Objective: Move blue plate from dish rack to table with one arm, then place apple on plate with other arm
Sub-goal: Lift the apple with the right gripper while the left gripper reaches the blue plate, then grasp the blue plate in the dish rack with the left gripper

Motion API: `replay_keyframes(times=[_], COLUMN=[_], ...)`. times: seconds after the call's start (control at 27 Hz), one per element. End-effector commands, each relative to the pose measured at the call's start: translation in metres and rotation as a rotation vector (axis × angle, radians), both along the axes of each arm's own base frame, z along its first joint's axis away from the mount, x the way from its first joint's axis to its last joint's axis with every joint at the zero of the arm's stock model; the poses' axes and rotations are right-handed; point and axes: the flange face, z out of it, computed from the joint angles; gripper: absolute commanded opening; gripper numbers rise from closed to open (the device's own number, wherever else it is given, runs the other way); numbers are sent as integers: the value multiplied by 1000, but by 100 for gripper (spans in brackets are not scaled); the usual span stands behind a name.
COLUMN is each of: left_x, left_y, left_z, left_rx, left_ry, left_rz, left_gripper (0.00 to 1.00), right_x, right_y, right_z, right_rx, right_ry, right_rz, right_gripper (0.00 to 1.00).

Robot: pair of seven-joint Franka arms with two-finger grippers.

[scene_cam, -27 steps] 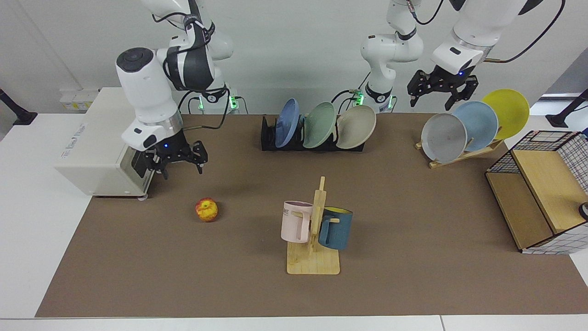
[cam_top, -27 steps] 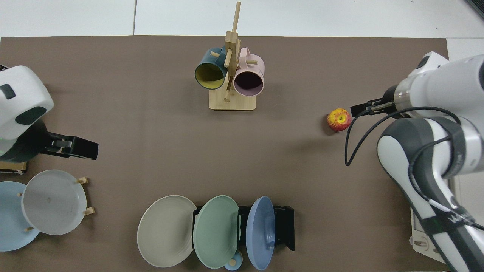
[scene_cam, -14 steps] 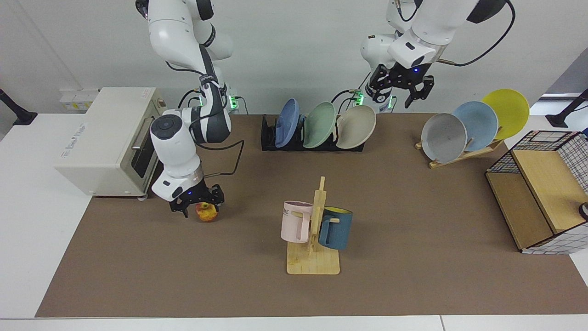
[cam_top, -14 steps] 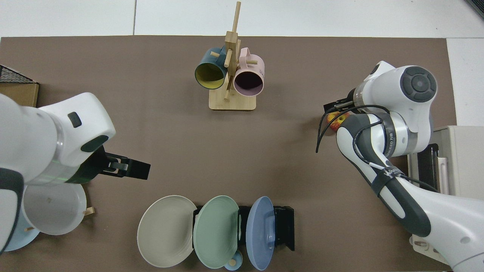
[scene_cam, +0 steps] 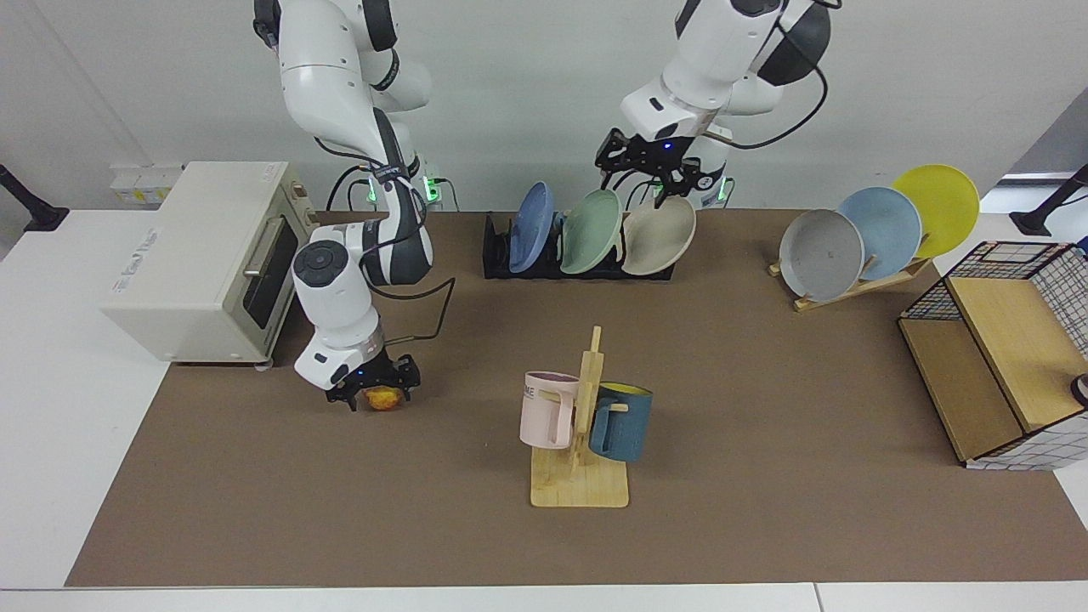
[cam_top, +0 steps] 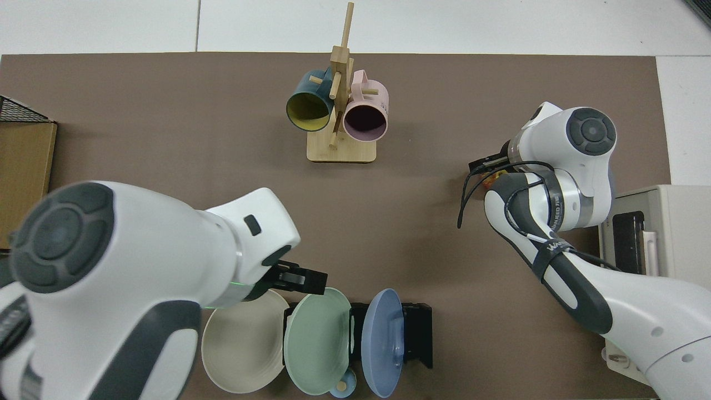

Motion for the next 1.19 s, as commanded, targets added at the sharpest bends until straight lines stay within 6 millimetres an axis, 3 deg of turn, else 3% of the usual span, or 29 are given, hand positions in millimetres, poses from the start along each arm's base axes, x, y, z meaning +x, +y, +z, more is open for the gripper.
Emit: replay_keyframes(times=[0.0, 0.07, 0.15, 0.19, 0.22, 0.26, 0.3, 0.44, 0.63, 0.7, 0.89, 1.15], left_x=[-25, -34, -52, -60, -67, -73, -78, -84, -108, -117, -118, -125], left_y=[-16, -25, -56, -65, -72, -76, -78, -82, -99, -104, -104, -109], left_z=[-24, -32, -48, -59, -71, -77, -81, -94, -129, -140, -141, -142], left_rx=[-44, -53, -42, -30, -19, -11, -3, 12, 42, 52, 53, 69], left_ry=[5, 17, 21, 29, 33, 30, 31, 44, 40, 40, 41, 57], left_rz=[37, 31, 4, 22, 36, 42, 40, 39, 37, 30, 28, 54], left_gripper=[99, 99, 99, 99, 99, 99, 99, 99, 94, 86, 69, 27], right_x=[-10, -10, -11, -11, -10, -10, -10, -7, -2, 4, 0, -17], right_y=[0, 0, -3, -4, -5, -5, -2, 0, 5, 5, 0, -12], right_z=[-3, -5, -6, -5, -6, -7, -6, -3, 7, 21, 61, 128], right_rx=[5, 4, 4, 3, -1, -3, -2, 9, 36, 41, 46, 50], right_ry=[13, 16, 19, 18, 19, 22, 21, 14, -7, -29, -58, -50], right_rz=[-10, -8, -8, -1, 20, 38, 44, 27, -16, -23, -27, -36], right_gripper=[100, 100, 100, 95, 64, 12, 0, 0, 0, 0, 0, 0])
